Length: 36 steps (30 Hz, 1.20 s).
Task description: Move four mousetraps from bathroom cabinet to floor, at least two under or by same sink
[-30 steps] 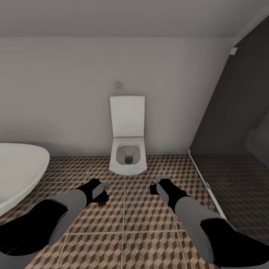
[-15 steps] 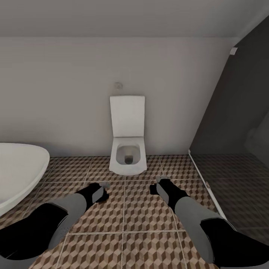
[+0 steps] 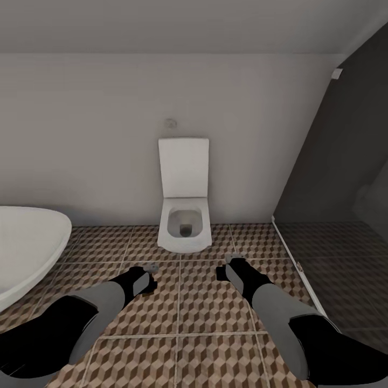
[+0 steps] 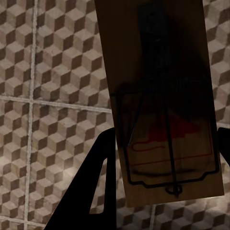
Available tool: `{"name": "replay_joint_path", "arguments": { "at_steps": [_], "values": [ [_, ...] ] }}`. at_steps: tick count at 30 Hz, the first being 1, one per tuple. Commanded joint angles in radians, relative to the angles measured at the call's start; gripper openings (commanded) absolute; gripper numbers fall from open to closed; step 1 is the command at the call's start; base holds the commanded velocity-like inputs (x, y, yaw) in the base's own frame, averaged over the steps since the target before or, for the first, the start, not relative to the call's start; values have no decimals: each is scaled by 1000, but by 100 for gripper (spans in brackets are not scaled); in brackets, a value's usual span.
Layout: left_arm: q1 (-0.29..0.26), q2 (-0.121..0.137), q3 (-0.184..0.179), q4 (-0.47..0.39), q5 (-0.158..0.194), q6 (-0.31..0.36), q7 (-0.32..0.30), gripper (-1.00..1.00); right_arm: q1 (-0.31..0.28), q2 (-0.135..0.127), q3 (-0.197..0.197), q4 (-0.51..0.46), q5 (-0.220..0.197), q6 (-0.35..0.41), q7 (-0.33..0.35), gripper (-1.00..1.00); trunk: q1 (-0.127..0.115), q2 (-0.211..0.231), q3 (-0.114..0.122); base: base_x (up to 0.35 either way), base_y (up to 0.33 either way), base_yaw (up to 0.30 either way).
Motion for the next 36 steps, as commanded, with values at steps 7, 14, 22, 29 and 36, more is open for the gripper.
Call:
{"name": "replay_joint_path", "arguments": {
  "at_steps": [7,14,22,29,36],
  "values": [
    [-1,-10,-8,1,8,2,4,-100,0,0,7,-1,-11,4,-8,-100,0,0,-1,0,0,0],
    [0,-12,-8,1,8,2,4,-100,0,0,7,-1,-11,4,-7,-100,11,-21,-10,0,0,0],
    [1,-13,-8,1,8,2,4,-100,0,0,7,-1,-11,4,-7,-100,42,-77,-35,0,0,0],
    [1,-14,-8,1,8,2,4,-100,0,0,7,-1,-11,4,-7,-100,69,-126,-57,0,0,0],
    [1,-14,-8,1,8,2,4,-100,0,0,8,-1,-11,4,-7,-100,96,-175,-79,0,0,0]
  ]
}}
